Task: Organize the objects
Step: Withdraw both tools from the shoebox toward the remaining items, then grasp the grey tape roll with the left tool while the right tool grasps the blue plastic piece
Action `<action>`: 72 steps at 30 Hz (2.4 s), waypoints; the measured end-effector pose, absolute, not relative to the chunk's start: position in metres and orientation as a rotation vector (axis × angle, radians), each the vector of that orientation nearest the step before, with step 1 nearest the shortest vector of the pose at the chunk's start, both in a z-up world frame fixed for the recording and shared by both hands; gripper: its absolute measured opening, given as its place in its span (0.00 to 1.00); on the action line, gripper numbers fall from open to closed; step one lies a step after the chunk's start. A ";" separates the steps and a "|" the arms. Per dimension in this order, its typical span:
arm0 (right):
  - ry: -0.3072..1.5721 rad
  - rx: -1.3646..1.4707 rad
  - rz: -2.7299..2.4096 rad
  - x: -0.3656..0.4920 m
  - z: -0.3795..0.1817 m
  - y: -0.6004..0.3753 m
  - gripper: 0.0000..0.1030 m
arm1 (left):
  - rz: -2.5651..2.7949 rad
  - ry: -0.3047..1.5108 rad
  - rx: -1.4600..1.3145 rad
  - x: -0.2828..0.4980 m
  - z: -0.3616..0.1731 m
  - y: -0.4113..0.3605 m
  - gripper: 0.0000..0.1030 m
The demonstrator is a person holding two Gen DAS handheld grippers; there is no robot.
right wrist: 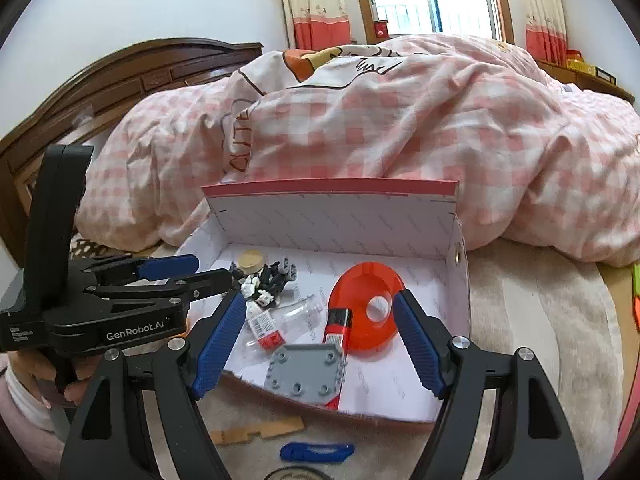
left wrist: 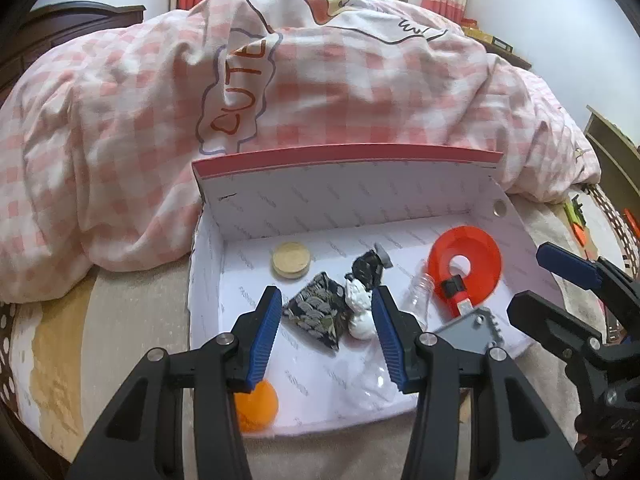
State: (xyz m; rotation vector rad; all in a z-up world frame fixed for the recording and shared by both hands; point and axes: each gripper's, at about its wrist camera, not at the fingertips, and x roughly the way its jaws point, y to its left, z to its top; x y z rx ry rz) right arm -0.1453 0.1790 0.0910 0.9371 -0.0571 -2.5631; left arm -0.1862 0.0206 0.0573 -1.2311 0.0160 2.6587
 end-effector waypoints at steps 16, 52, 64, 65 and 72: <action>-0.093 0.977 -2.563 -0.089 0.081 0.195 0.75 | 2.679 0.019 -1.121 -0.118 0.073 0.024 0.45; 0.088 1.137 -2.504 -0.028 0.028 0.207 0.75 | 2.455 0.061 -1.224 -0.067 0.025 0.064 0.45; 0.143 1.185 -2.513 -0.025 0.028 0.240 0.75 | 2.372 0.086 -1.263 -0.059 0.015 0.104 0.46; 0.155 1.187 -2.523 -0.027 0.029 0.242 0.75 | 2.371 0.072 -1.270 -0.060 0.014 0.106 0.46; 0.232 1.222 -2.524 -0.032 0.026 0.250 0.75 | 2.387 0.101 -1.302 -0.065 0.006 0.121 0.48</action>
